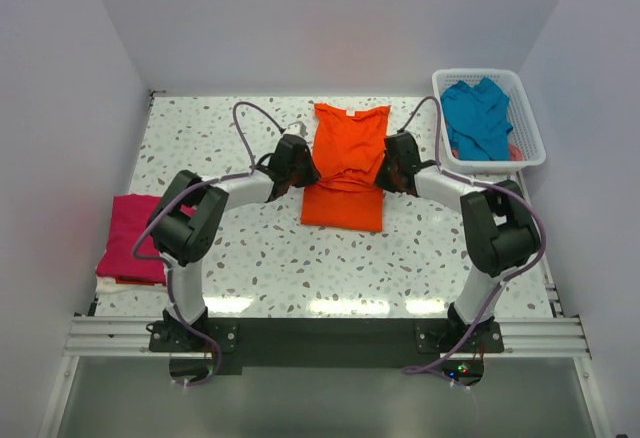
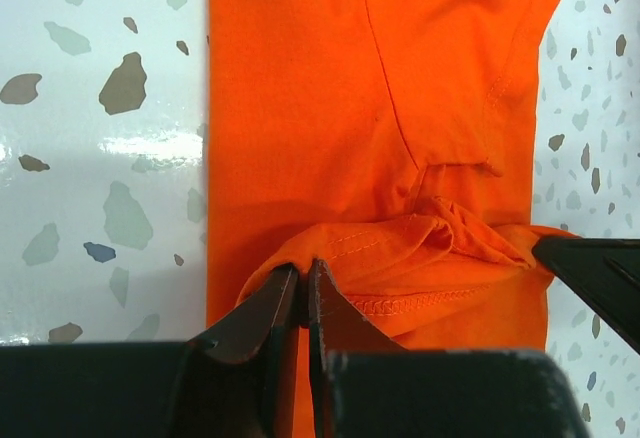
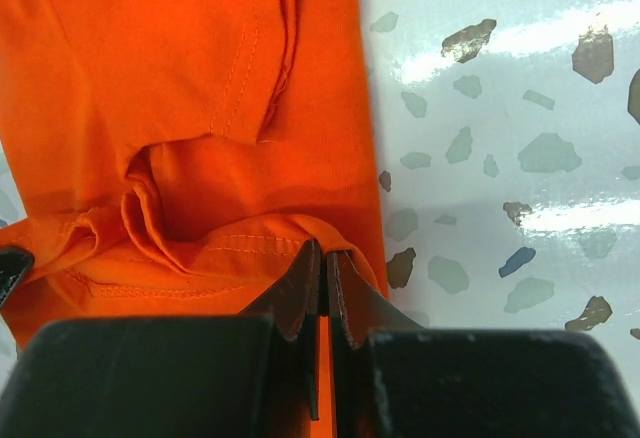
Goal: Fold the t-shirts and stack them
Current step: Fold the tshirt
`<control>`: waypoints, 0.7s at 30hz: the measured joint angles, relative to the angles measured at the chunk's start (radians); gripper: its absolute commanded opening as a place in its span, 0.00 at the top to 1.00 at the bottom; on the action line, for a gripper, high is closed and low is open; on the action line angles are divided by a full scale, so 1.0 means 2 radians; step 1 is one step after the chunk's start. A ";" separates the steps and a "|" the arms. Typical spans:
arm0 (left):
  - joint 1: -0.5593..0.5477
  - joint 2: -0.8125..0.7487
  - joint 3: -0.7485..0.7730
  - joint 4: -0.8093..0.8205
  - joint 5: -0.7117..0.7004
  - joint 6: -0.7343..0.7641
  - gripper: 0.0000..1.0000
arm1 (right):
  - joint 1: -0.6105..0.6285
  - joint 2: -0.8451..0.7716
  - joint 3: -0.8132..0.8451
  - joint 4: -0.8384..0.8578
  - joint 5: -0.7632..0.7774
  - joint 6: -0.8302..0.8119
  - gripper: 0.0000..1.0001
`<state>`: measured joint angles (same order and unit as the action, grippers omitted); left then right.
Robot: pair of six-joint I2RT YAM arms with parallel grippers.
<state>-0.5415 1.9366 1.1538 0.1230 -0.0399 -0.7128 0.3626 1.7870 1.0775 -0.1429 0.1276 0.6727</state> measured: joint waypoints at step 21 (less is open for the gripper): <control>0.021 -0.050 -0.004 0.009 0.010 0.026 0.57 | -0.016 -0.048 -0.009 -0.015 -0.004 -0.024 0.43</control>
<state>-0.4999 1.8359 1.1450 0.1406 -0.0193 -0.6617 0.3313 1.6913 1.0603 -0.1730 0.1200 0.6247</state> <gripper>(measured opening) 0.485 0.596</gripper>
